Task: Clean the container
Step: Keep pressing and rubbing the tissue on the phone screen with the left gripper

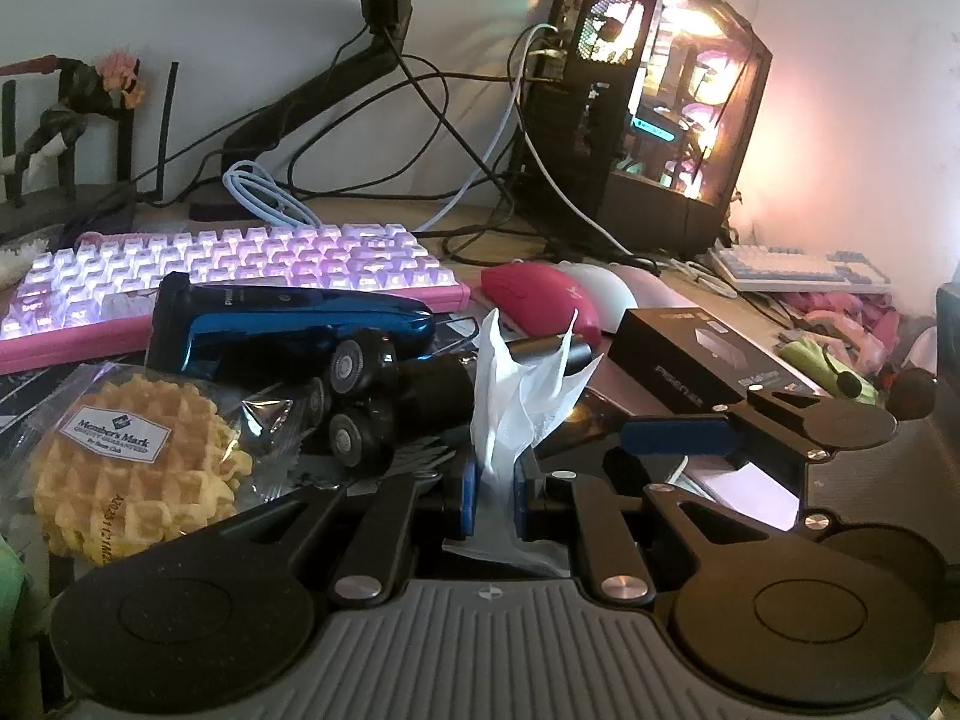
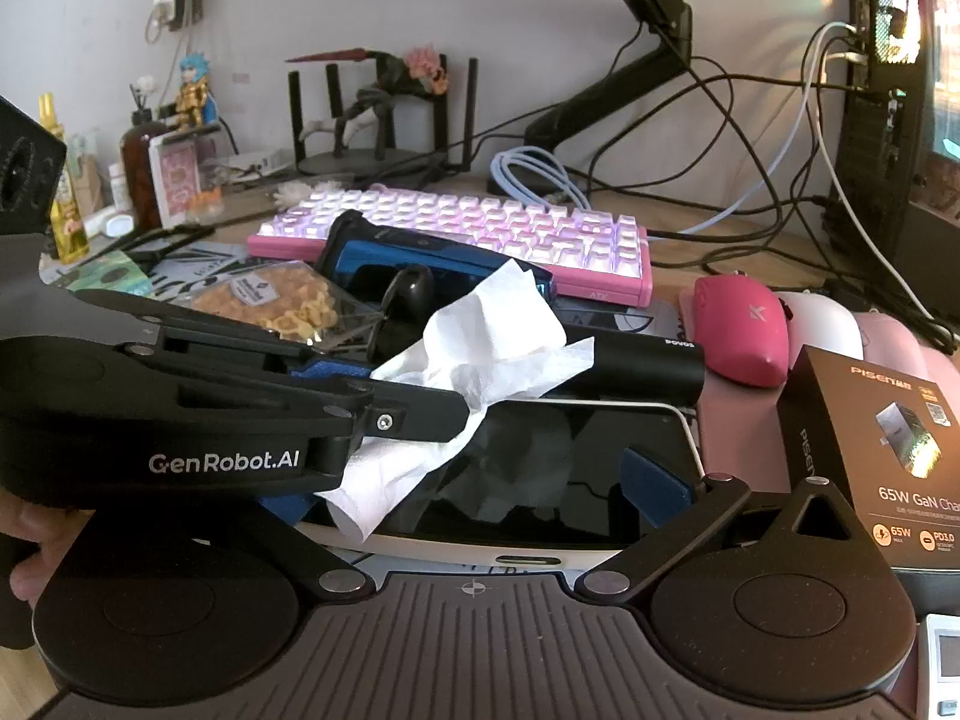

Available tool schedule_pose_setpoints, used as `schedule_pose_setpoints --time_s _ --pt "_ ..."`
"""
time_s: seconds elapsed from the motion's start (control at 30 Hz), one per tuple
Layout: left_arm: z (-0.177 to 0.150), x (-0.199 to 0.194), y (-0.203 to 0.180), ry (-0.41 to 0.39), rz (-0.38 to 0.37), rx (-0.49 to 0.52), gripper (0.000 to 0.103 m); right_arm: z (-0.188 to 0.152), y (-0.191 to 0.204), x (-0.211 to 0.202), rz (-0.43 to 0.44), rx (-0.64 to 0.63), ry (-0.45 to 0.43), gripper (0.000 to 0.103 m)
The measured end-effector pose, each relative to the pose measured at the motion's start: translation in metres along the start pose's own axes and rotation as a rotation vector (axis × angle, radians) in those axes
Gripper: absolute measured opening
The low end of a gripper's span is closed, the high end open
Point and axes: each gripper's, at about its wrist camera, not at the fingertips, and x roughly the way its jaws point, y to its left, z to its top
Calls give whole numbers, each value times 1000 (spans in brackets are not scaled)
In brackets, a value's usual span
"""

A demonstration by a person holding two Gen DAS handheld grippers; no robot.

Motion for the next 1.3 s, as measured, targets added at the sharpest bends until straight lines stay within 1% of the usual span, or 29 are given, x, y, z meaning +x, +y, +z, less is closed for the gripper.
schedule_pose_setpoints --time_s 0.37,0.7,0.83,1.0,1.2,1.3 --pt "0 1 1 5 -34 -5 16 0 0 0 0 0 0 103" --pt "1 1 3 -4 7 -19 16 0 0 0 0 1 0 103" --pt "1 1 3 -4 9 -18 16 0 0 0 0 1 0 103" --pt "1 1 1 3 -15 -2 16 0 0 0 0 1 0 103" --pt "0 1 4 7 -52 -15 16 0 0 0 0 1 0 103" --pt "-1 1 4 6 -50 -16 16 0 0 0 -1 0 0 103"
